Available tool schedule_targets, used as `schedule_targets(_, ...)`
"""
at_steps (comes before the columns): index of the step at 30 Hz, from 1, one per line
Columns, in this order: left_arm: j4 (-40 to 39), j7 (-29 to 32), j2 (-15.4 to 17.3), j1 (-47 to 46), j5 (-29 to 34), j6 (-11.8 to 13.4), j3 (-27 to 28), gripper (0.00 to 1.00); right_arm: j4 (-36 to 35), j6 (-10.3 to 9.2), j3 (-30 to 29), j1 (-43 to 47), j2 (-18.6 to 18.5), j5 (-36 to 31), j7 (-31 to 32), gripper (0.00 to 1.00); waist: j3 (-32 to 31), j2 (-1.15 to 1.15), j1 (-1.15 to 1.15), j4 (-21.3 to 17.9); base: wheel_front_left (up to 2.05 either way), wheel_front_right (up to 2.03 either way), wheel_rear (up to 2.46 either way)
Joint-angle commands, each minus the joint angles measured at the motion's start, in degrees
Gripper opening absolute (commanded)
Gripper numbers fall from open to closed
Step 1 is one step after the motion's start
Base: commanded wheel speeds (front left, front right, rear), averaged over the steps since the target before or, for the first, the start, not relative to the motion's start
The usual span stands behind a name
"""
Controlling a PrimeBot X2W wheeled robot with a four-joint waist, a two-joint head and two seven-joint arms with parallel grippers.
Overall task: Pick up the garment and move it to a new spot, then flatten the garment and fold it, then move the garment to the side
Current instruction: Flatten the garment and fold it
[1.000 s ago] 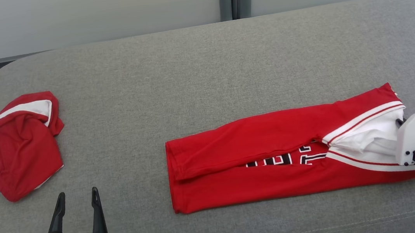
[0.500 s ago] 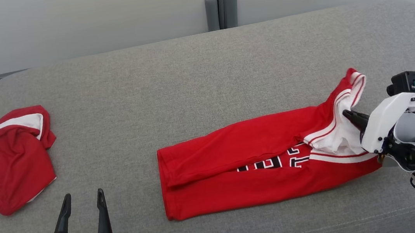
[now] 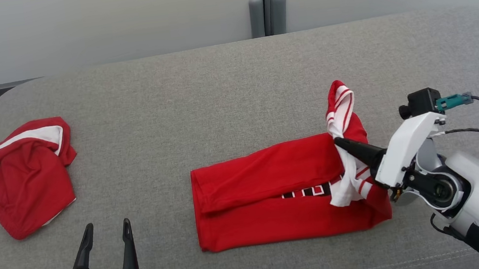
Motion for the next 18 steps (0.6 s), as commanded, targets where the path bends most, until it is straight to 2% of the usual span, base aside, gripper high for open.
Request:
schedule_targets(1, 0.0, -0.1, 0.0, -1.0, -0.1, 0.0, -0.1, 1.0, -0.4, 0.01, 0.1, 0.5, 0.3, 0.6, -0.3, 0.0, -0.1, 0.0, 0.0, 0.3, 0.0, 0.0, 0.0)
schedule_targets(7, 0.5, -0.1, 0.0, -1.7, -0.1, -0.1, -0.9, 1.0, -1.5, 0.01, 1.9, -0.9, 3.9, 2.1, -1.2, 0.0, -0.2, 0.0, 0.0, 1.8, 0.0, 0.0, 0.0)
schedule_targets(18, 1.5, -0.1, -0.1, -3.9, -0.7, -0.3, -3.8, 1.0, 3.8, 0.01, 5.6, -4.0, 11.2, 2.2, -3.6, 0.0, 0.8, 0.0, 0.0, 5.6, 0.0, 0.0, 0.0)
